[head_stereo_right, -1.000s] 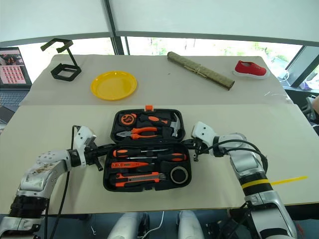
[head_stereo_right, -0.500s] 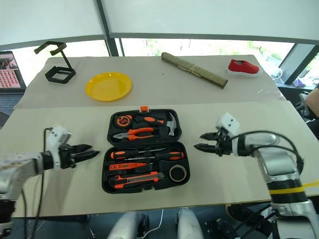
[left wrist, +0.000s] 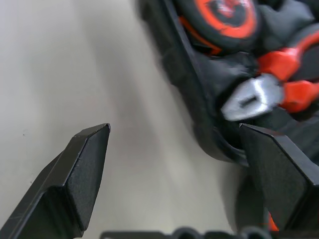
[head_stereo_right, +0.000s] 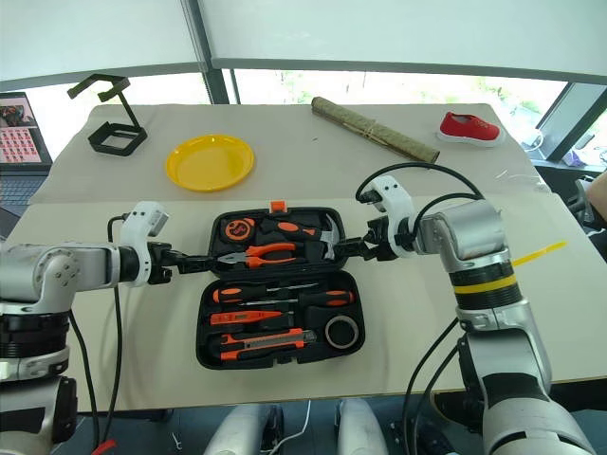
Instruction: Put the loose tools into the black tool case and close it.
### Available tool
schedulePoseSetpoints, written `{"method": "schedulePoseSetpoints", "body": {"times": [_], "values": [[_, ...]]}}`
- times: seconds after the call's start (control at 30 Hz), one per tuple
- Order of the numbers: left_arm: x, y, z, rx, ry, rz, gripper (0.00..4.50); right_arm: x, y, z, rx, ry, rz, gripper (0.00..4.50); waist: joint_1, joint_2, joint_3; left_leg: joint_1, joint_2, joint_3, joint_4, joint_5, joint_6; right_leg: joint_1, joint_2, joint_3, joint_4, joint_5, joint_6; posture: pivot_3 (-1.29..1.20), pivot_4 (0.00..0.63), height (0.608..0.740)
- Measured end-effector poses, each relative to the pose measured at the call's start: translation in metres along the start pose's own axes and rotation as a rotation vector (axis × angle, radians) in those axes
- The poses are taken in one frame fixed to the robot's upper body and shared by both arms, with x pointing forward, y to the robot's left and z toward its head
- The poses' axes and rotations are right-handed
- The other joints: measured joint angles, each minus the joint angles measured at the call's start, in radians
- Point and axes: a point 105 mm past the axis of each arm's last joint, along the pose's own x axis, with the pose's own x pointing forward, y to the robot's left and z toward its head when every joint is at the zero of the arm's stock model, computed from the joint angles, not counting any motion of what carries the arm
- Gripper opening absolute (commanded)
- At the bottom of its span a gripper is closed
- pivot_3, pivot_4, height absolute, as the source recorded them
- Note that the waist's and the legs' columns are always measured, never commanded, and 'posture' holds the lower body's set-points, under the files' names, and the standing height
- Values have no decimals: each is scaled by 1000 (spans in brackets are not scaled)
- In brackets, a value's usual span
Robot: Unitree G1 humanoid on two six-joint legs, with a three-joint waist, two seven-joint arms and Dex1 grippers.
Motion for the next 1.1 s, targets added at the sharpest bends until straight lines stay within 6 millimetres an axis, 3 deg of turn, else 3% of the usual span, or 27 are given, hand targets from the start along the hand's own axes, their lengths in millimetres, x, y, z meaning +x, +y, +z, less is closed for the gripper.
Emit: {"method": "schedulePoseSetpoints", "body": {"times": [0.03, 0.07, 0.23, 0.27, 0.47, 0.63, 0.77, 0.9, 1.1], "values": [[0, 0, 0, 0, -1, 3, 4433, 2, -2, -1, 8, 5, -13, 4477, 1, 0, 0, -1, -1, 0, 0, 1, -1, -1, -1, 0, 0, 0, 0, 0, 150, 740], [0, 1, 0, -1, -1, 9, 4500, 4, -4, -2, 18, 14, -27, 3974, 1, 0, 0, -1, -1, 0, 0, 2, -3, -1, -1, 0, 0, 0, 0, 0, 150, 740], [2, 2, 0, -6, 1, 18, 4500, 12, -7, -2, 35, 26, -46, 2362, 1, 0, 0, 0, -1, 0, 0, 1, -1, -1, -1, 0, 1, 0, 0, 0, 150, 740], [2, 1, -1, -8, 2, 16, 3969, 13, -7, 0, 35, 26, -50, 1978, 1, 0, 0, 0, -2, -1, 0, 1, 0, 0, -1, 0, 1, 0, 0, 0, 150, 740], [11, -8, -1, -45, 1, -46, 1891, 20, 0, 1, 59, 41, -18, 47, 3, 0, 0, 13, -2, -1, 0, 0, 2, 12, -3, 0, -3, 0, 1, 0, 150, 740], [16, -12, 2, -90, -26, -89, 132, 21, -4, 1, 114, 36, -23, 0, 8, 0, -1, 14, -4, -2, 0, 4, 2, 12, -5, 1, 0, 1, 1, 0, 150, 740], [16, -6, 5, -123, -119, -103, 53, 21, -5, 4, 146, -51, 12, 0, 2, 0, -1, 12, -4, -2, -1, 5, 1, 9, -5, 1, 1, 1, 0, 0, 150, 740], [14, -4, 8, -81, -256, -149, 53, 15, -4, 11, 28, -192, 36, 0, 0, 0, -1, 3, -4, -2, -1, 6, 0, 0, -5, 2, 1, 2, 0, 0, 150, 740], [2, -12, 10, 248, -524, -208, 53, -9, -2, 9, -434, -397, -5, 0, 0, 0, 0, -9, -5, -1, -2, 9, -6, -9, -6, 0, 0, 3, 1, 0, 150, 740]]}}
